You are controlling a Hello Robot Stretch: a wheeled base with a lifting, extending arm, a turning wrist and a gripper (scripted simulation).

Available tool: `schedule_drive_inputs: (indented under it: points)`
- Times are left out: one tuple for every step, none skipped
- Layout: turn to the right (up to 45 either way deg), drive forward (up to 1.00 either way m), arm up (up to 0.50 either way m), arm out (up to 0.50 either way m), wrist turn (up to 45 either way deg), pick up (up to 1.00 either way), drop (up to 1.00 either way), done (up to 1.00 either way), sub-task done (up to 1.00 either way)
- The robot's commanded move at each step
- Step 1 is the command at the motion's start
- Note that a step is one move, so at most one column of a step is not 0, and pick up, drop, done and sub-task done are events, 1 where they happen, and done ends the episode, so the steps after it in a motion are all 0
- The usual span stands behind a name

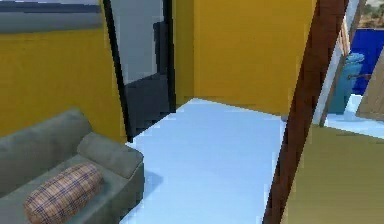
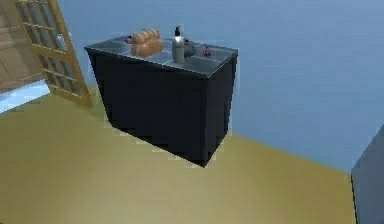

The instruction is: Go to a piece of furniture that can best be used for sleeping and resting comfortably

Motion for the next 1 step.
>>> schedule_drive_inputs:
  points:
    - [0.0, 0.90, 0.00, 0.00, 0.0, 0.00, 0.00, 0.00, 0.00]
